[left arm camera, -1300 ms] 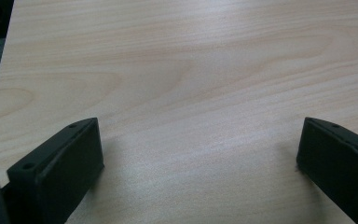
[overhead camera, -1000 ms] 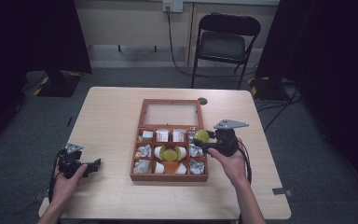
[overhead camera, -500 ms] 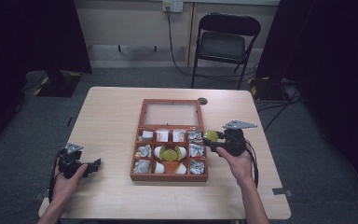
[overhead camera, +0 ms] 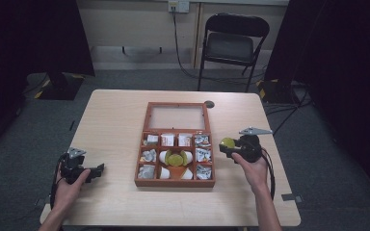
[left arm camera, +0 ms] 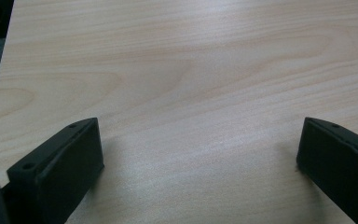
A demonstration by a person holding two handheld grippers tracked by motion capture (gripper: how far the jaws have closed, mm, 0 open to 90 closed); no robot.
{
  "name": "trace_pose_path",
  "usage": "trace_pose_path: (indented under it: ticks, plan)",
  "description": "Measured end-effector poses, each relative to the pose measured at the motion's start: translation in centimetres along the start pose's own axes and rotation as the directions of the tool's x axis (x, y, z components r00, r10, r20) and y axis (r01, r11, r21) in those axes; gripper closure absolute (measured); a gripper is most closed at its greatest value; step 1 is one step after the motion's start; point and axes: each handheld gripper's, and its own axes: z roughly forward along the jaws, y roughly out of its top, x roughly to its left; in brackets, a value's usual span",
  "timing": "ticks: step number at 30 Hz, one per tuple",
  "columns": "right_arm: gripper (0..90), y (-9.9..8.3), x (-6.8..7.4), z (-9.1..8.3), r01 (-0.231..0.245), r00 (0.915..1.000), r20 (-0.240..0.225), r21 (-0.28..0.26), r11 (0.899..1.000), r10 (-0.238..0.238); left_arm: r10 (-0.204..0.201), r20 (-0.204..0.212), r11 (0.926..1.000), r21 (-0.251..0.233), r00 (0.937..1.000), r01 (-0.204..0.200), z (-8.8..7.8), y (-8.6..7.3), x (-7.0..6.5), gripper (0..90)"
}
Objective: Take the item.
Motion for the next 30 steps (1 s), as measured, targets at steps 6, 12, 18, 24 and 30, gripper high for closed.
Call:
trace_pose_path:
  ticks: [6, 12, 18, 24, 30]
  plan:
    - [40.2, -0.9, -0.8, 0.8, -0.022, 0.9998, 0.000, 0.038, 0.999, 0.022, 0.001, -0.001, 1.0000, 0.000, 1.0000, -0.001, 0.0, 0.0, 0.0, 0.0]
    - [40.2, -1.5, -0.9, 1.7, -0.020, 0.9998, 0.005, 0.071, 0.997, 0.020, 0.001, -0.001, 1.0000, 0.000, 1.0000, -0.001, 0.0, 0.0, 0.0, 0.0]
    - [40.2, -2.1, -1.3, 2.5, -0.021, 0.9997, 0.017, 0.109, 0.994, 0.020, 0.001, -0.001, 1.0000, 0.000, 1.0000, -0.001, 0.0, 0.0, 0.0, 0.0]
    - [40.2, -2.4, -1.4, 2.9, -0.008, 0.9997, 0.023, 0.127, 0.992, 0.005, 0.000, -0.001, 1.0000, 0.000, 1.0000, 0.000, 0.0, 0.0, 0.0, 0.0]
    - [40.1, -2.7, -1.5, 3.2, -0.002, 0.9992, 0.039, 0.141, 0.990, -0.003, 0.000, 0.000, 1.0000, 0.000, 1.0000, 0.000, 0.0, 0.0, 0.0, 0.0]
